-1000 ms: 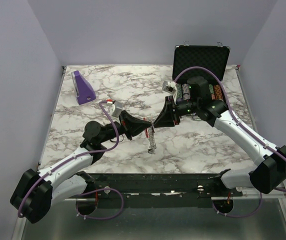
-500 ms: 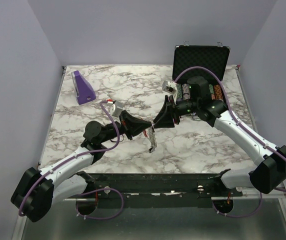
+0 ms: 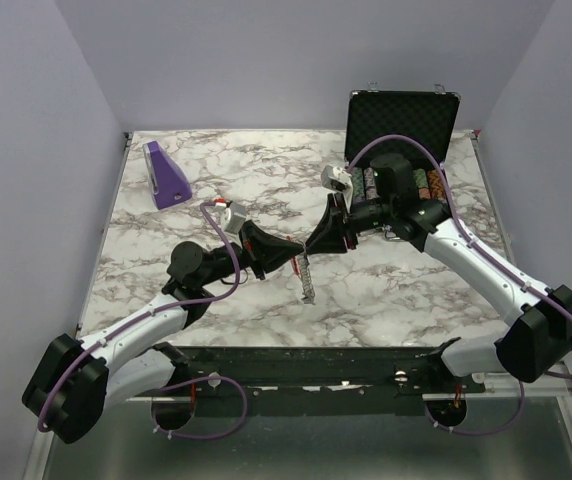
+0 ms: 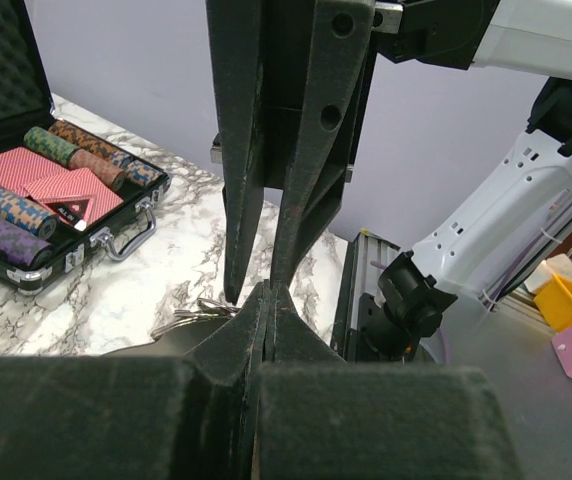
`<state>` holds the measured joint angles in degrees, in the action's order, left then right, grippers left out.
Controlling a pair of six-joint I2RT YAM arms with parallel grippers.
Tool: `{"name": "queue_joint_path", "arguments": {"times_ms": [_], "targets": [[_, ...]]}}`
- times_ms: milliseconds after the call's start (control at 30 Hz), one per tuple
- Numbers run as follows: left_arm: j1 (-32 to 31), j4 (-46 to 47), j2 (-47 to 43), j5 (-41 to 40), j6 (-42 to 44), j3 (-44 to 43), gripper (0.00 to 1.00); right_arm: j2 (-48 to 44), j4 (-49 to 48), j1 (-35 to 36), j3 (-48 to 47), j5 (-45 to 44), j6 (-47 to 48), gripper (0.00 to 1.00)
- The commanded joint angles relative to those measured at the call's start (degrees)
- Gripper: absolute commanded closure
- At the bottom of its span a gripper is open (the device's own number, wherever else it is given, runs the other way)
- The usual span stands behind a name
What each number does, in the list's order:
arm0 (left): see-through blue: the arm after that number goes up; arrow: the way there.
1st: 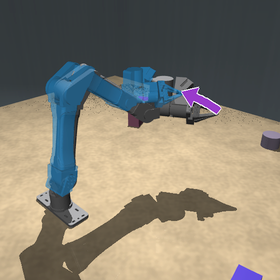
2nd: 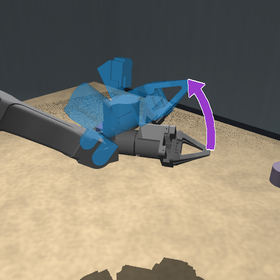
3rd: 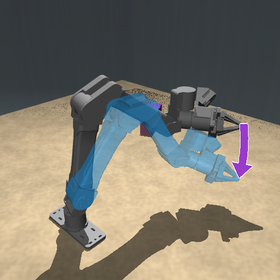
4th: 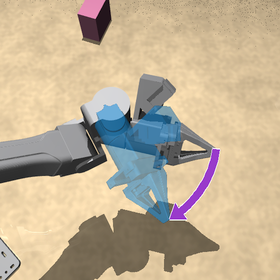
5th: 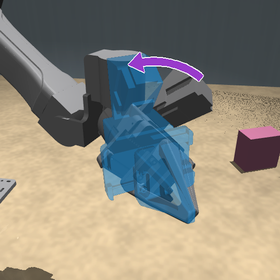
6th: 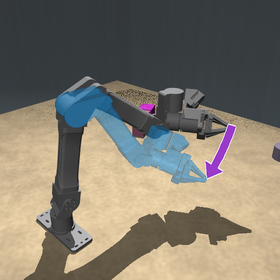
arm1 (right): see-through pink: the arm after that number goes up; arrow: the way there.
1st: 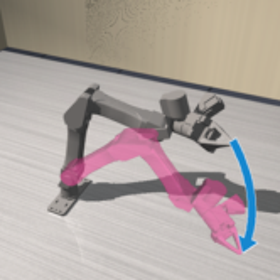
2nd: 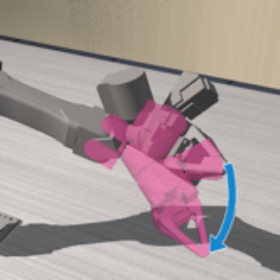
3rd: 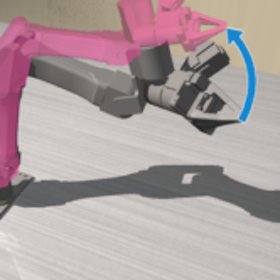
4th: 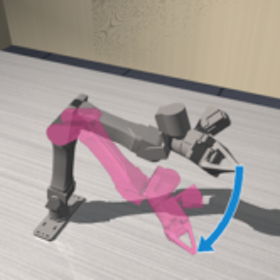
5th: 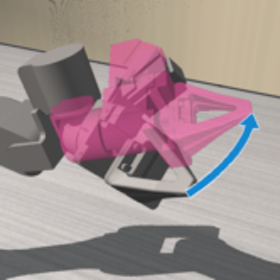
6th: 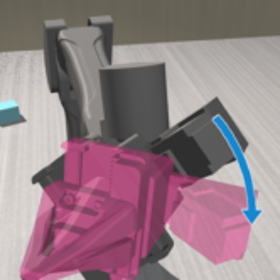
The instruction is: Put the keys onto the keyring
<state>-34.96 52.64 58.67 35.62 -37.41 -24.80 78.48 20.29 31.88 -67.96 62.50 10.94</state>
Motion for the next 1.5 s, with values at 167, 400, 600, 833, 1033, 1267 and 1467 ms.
{"name": "queue_joint_path", "arguments": {"times_ms": [167, 400, 600, 833, 1033, 1267, 1467], "targets": [[-0.02, 2.91, 0.04, 0.60, -0.30, 0.36, 1.00, 1.06, 1.15, 0.64, -1.47, 4.12, 3.65, 0.95], [0.24, -0.34, -0.84, 0.24, -0.03, 0.63, 1.00, 0.62, 7.47, 0.55, -5.15, 3.77, 8.65, 1.00], [2.35, -9.38, -4.08, 2.52, 1.37, -0.69, 0.69, 0.97, 16.07, 0.55, -9.46, -1.49, 15.85, 1.00], [3.32, -40.21, -11.39, 2.26, 18.05, -10.43, 0.21, 4.57, 34.25, 0.82, -18.77, -12.12, 30.79, 1.00], [3.32, -45.88, -8.41, 5.78, 24.13, -14.93, 0.19, 9.15, 43.07, 1.78, -26.51, -18.02, 35.99, 1.00], [1.21, -35.96, -5.50, 4.37, 33.88, -11.77, 0.20, 10.12, 46.24, 3.72, -29.33, -21.10, 38.10, 1.00], [-1.51, -26.73, -0.24, 3.23, 34.24, -11.68, 0.29, 10.38, 45.98, 4.51, -29.24, -21.28, 38.28, 1.00]]}}
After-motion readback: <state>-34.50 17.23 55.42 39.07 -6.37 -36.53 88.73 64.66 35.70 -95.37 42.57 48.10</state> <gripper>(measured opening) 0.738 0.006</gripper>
